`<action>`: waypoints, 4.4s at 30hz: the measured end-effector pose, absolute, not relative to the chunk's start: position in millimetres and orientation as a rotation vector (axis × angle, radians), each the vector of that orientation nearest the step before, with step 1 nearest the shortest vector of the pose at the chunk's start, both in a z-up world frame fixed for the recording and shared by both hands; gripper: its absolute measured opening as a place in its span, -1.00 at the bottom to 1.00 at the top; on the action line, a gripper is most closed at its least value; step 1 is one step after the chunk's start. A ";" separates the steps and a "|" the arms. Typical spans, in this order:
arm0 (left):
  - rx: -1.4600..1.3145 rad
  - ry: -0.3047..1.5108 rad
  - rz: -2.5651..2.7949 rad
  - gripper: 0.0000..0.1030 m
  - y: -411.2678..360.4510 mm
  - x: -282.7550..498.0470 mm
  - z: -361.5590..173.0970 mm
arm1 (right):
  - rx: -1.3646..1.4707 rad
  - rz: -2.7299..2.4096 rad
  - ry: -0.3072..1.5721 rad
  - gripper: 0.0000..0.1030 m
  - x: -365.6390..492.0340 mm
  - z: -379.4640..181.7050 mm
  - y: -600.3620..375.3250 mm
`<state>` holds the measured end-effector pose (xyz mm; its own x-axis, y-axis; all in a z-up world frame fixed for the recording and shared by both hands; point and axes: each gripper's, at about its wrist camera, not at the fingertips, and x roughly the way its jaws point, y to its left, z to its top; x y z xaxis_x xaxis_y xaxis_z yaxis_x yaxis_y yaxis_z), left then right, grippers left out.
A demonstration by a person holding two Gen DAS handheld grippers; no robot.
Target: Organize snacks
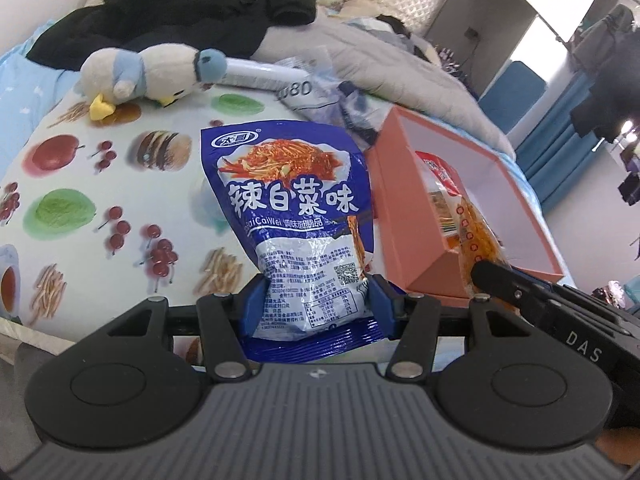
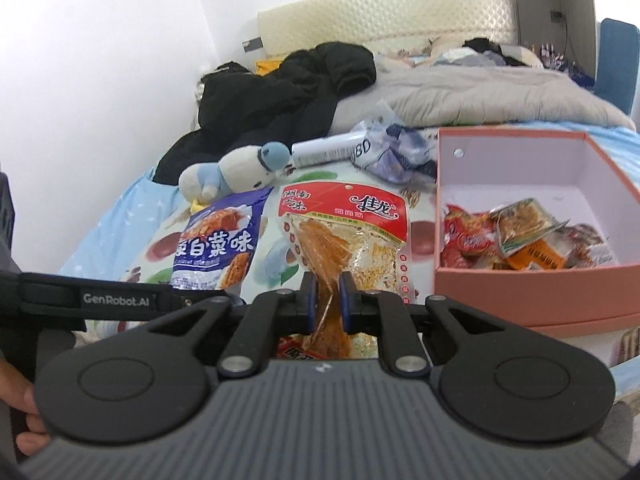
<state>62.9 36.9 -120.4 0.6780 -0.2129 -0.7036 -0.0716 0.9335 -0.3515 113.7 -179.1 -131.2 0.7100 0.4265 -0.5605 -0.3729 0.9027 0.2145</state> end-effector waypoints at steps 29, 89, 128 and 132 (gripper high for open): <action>-0.321 0.764 -0.414 0.17 -92.6 113.3 -81.1 | 0.165 0.193 0.551 -0.70 100.2 -108.9 -286.7; -0.148 0.715 -0.350 0.89 -119.7 231.8 -42.6 | 0.221 0.066 0.533 0.36 193.5 -96.7 -336.1; 0.029 0.588 -0.300 0.95 -99.5 48.4 -0.5 | 0.171 -0.007 0.439 0.36 48.4 -78.5 -301.8; 0.019 0.612 -0.284 0.95 -93.4 44.7 -8.0 | 0.165 -0.001 0.445 0.36 46.9 -79.7 -296.2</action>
<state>44.7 -93.4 -8.0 0.7810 -0.2575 -0.5690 0.2687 0.9610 -0.0661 46.9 -296.2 -79.7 0.9028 0.0346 -0.4287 0.0374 0.9867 0.1583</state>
